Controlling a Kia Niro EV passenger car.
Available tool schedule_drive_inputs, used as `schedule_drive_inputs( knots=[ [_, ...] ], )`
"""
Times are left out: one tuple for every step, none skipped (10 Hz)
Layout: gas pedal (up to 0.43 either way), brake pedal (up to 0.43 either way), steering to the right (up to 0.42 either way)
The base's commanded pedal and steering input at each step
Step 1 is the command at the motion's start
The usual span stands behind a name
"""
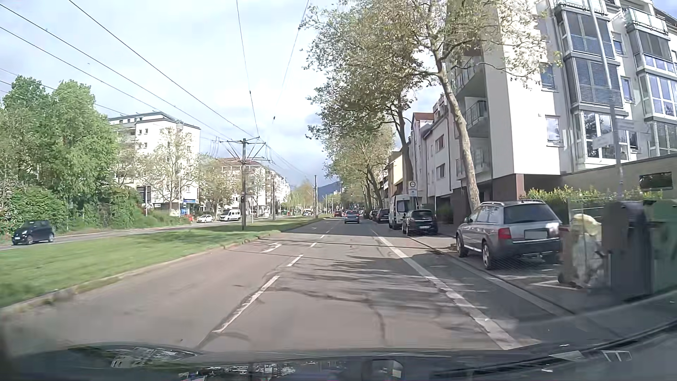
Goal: Follow the waypoints while adhering to traffic rules and regulations
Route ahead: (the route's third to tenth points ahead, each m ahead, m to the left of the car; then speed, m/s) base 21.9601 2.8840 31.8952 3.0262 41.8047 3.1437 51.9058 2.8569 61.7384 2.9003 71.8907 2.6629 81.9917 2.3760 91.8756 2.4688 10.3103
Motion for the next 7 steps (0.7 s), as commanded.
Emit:
schedule_drive_inputs(
  knots=[
    [0.000,0.000,0.004],
    [0.000,0.000,0.004],
    [0.000,0.000,0.003],
    [0.000,0.000,0.003],
    [0.000,0.000,0.003],
    [0.000,0.000,0.003],
    [0.000,0.000,0.003]
  ],
)
